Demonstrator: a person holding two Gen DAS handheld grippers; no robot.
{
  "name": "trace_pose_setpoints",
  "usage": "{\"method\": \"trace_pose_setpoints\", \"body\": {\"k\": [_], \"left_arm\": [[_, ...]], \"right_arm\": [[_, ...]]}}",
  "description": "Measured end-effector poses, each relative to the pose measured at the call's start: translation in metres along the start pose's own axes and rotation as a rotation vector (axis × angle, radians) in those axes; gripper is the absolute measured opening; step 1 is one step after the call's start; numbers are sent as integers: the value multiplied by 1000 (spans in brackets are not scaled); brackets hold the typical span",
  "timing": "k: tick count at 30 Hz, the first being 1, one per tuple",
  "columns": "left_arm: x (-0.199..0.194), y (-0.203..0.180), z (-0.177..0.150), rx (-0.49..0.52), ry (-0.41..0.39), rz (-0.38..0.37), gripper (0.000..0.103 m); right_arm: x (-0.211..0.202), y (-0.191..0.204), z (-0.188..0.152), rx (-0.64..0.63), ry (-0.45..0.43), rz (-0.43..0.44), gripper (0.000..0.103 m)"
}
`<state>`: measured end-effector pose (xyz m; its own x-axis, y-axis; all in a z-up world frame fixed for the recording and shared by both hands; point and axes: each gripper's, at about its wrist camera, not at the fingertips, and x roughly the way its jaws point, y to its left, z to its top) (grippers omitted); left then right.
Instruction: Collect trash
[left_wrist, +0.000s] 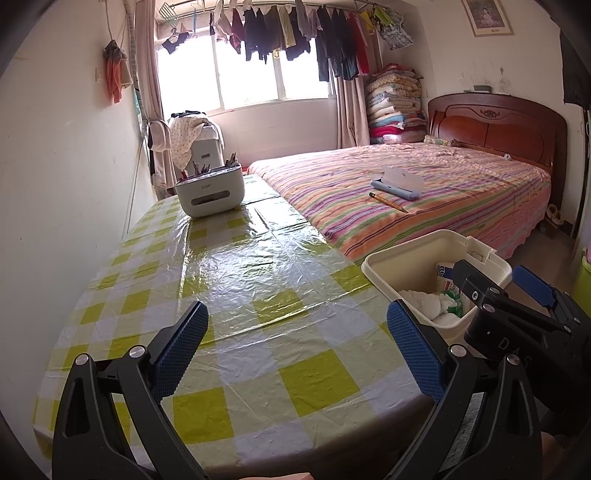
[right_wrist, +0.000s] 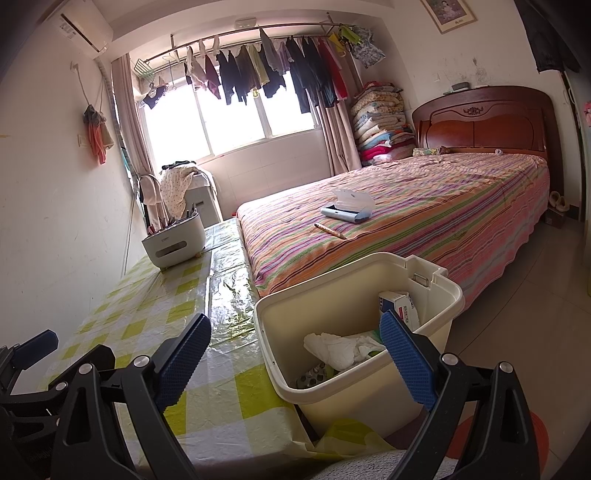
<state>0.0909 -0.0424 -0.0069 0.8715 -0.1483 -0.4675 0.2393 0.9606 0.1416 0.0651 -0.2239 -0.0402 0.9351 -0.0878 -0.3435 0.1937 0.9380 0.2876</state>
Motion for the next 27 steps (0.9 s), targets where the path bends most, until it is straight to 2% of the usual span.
{"method": "trace_pose_setpoints", "body": {"k": [27], "left_arm": [[-3,-1,-1,1,-27,10,96]], "right_arm": [[0,0,0,-1,1,-1,90]]}}
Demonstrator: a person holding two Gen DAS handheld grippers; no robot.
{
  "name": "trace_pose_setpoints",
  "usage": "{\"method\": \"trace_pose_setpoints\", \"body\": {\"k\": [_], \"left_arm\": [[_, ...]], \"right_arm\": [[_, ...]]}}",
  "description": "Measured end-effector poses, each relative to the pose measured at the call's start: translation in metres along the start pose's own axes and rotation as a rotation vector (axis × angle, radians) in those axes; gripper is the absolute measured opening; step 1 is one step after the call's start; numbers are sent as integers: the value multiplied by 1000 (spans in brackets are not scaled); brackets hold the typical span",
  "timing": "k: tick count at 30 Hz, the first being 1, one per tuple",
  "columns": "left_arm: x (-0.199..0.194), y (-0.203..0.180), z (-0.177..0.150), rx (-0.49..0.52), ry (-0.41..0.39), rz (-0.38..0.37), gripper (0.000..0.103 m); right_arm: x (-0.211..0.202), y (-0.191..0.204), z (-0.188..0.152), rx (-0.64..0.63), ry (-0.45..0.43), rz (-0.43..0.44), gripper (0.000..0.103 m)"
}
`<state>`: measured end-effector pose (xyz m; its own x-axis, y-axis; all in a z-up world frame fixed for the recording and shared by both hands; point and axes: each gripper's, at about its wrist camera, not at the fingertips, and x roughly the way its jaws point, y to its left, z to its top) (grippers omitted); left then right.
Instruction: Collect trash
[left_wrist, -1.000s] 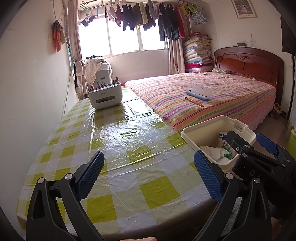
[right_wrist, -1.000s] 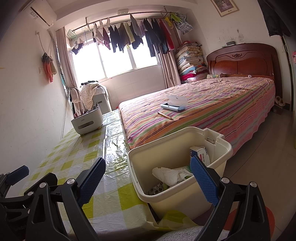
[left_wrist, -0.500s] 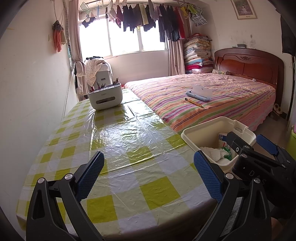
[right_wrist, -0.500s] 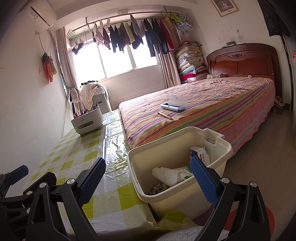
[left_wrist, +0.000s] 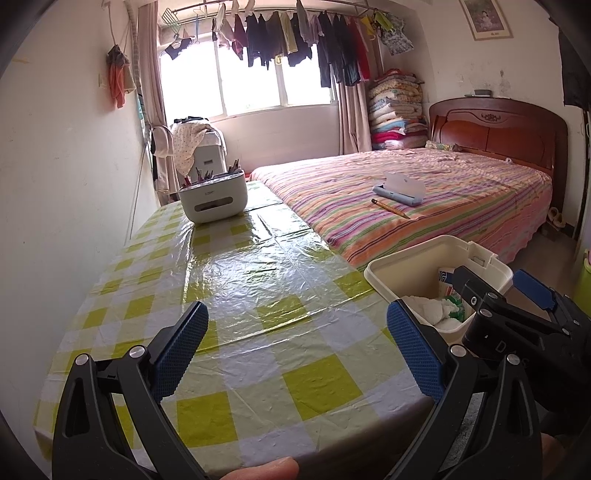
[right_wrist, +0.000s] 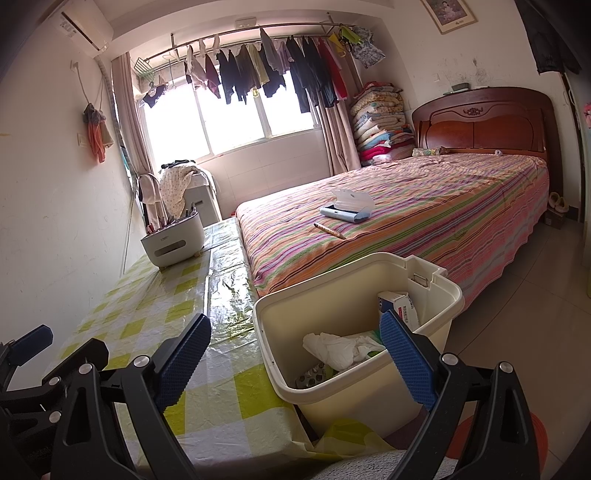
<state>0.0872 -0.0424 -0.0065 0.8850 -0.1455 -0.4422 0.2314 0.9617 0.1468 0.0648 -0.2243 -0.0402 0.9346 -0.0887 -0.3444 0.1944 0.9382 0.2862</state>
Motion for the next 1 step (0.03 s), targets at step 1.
{"method": "trace_pose_setpoints", "body": {"k": [1], "left_arm": [[0,0,0,-1,-1,-1,96]], "right_arm": [[0,0,0,0,0,0,90]]}}
